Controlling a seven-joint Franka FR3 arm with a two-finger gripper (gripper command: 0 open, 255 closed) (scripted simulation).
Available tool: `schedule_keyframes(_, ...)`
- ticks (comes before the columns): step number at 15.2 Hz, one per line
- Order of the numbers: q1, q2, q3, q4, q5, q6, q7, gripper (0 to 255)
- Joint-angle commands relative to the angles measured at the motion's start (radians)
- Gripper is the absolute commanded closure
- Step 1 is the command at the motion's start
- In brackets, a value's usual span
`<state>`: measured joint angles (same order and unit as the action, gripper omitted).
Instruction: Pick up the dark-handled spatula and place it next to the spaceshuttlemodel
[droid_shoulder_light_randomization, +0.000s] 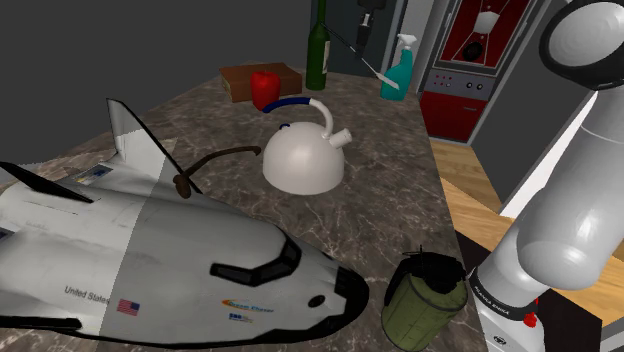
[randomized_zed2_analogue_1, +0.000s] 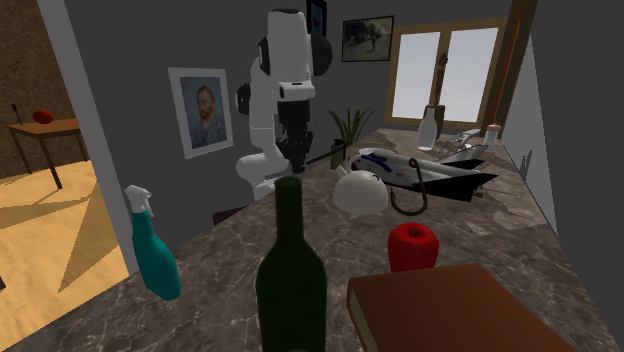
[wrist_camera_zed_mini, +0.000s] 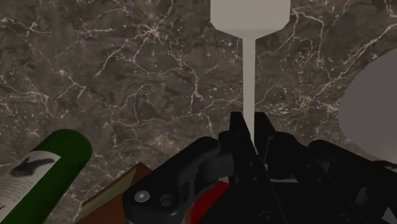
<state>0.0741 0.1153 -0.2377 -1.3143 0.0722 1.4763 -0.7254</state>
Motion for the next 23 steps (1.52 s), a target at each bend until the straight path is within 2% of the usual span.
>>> schedule_keyframes(1,-0.001,0.015,0.0,0.048,0.004,-0.034,0.002,255)
schedule_keyframes(3,-0.004,0.03,-0.002,0.091,0.008,-0.062,0.001,255)
schedule_keyframes(7,0.049,-0.135,0.036,-0.116,-0.035,-0.013,0.079,255)
schedule_keyframes(12,0.093,-0.304,0.095,-0.307,-0.064,0.014,0.18,255)
schedule_keyframes(23,0.161,-0.588,0.253,-0.575,-0.044,0.003,0.405,255)
